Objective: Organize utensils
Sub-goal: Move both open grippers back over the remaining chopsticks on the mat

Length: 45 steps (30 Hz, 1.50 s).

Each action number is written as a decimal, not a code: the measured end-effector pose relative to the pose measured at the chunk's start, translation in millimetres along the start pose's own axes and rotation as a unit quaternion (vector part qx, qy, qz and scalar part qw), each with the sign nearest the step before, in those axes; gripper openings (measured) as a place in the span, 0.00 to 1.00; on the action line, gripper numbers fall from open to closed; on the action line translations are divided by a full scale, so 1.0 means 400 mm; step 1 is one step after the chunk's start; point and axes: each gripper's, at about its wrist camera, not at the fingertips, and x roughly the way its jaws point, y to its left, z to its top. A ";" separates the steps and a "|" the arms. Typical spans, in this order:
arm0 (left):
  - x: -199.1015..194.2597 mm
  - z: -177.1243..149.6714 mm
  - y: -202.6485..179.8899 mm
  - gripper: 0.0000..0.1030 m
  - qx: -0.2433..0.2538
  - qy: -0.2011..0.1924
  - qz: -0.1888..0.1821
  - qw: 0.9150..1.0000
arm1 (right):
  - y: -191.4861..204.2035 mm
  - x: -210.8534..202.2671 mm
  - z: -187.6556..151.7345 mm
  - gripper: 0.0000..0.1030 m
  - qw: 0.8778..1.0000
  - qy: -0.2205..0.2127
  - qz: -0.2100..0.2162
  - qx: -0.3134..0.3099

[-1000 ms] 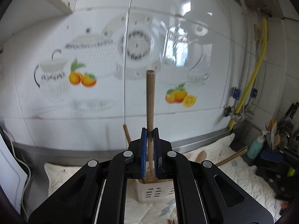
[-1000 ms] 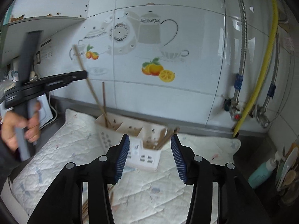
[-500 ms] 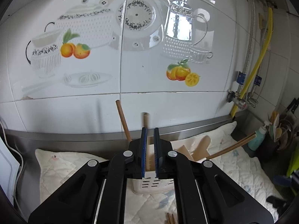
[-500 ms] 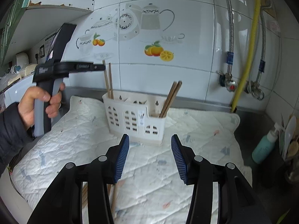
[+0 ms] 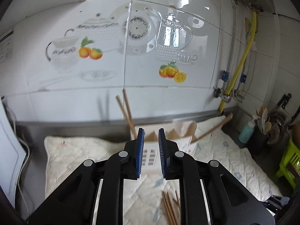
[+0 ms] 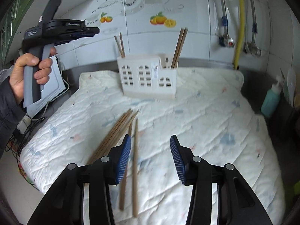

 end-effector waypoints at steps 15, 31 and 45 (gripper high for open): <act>-0.110 -0.321 0.034 0.24 -0.042 0.088 -0.014 0.995 | 0.015 0.010 -0.151 0.30 0.998 0.046 0.000 0.034; -0.183 -0.616 -0.093 0.38 -0.024 0.174 -0.063 0.982 | 0.006 0.002 -0.186 0.30 0.997 0.051 0.018 0.055; -0.181 -0.670 -0.120 0.37 0.026 0.170 0.004 0.985 | 0.003 -0.009 -0.187 0.32 0.997 0.045 0.025 0.063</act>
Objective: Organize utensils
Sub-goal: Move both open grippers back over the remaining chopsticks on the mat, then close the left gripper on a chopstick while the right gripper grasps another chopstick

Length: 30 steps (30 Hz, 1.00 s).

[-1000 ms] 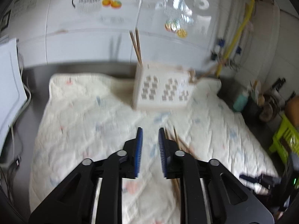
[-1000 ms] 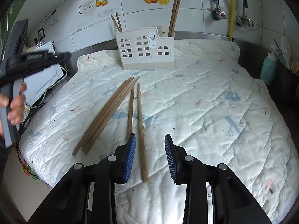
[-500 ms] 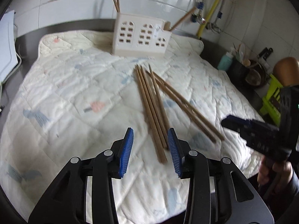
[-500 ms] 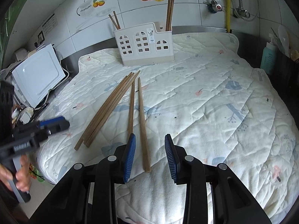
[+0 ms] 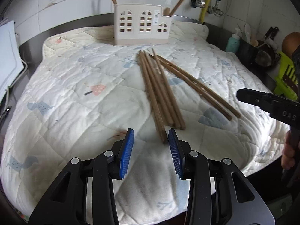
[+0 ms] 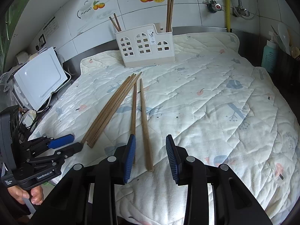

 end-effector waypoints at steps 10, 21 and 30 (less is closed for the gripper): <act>0.017 0.032 0.005 0.26 -0.009 -0.012 -0.005 1.000 | -0.001 0.007 -0.003 0.32 1.000 0.002 0.002 0.001; 0.088 0.080 0.008 0.11 -0.014 -0.001 -0.012 1.000 | -0.001 0.019 -0.003 0.32 1.000 0.005 0.000 0.001; 0.100 0.107 0.039 0.06 -0.033 0.005 -0.026 0.999 | 0.024 0.027 -0.006 0.25 1.000 0.003 -0.016 -0.023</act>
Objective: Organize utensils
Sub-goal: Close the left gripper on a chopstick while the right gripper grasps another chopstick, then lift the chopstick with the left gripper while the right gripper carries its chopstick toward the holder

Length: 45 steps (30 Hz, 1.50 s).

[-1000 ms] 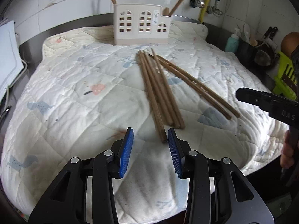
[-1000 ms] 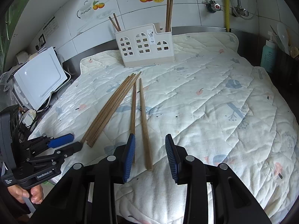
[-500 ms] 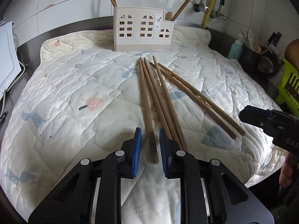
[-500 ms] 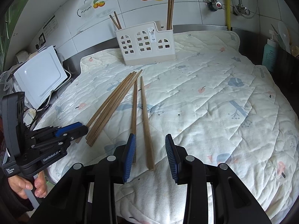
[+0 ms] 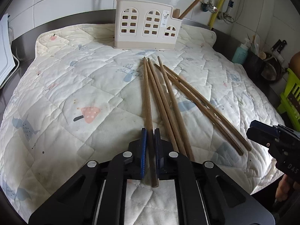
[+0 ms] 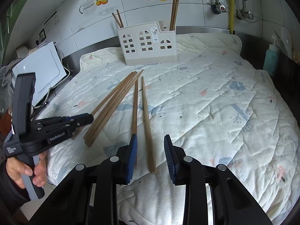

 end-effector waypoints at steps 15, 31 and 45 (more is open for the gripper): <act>-0.029 0.006 0.049 0.05 -0.022 -0.017 -0.010 1.000 | -0.002 0.051 -0.026 0.09 1.000 0.008 -0.001 -0.004; -0.117 0.071 0.064 0.05 -0.013 -0.074 -0.023 0.997 | -0.007 -0.084 0.094 0.07 0.997 -0.067 -0.021 -0.034; -0.192 0.187 0.069 0.05 -0.001 -0.124 -0.036 0.992 | -0.010 -0.157 0.337 0.07 0.992 -0.109 0.024 -0.063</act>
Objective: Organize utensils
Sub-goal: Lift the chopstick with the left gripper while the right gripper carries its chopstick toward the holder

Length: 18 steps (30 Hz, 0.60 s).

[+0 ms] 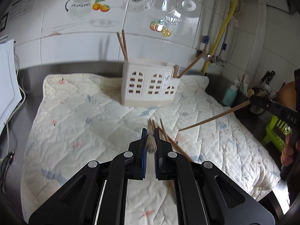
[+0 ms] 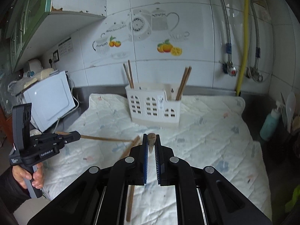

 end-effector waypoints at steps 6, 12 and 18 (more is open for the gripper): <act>-0.015 0.074 -0.004 0.05 0.014 -0.016 -0.003 1.000 | -0.020 -0.006 0.147 0.07 1.000 -0.021 -0.004 -0.021; -0.004 0.125 -0.008 0.05 0.031 -0.018 0.002 0.999 | -0.040 0.000 0.293 0.07 0.998 -0.044 -0.012 -0.033; -0.006 0.175 -0.014 0.05 0.043 -0.028 0.003 0.999 | -0.067 0.073 0.403 0.07 0.998 -0.034 -0.036 -0.037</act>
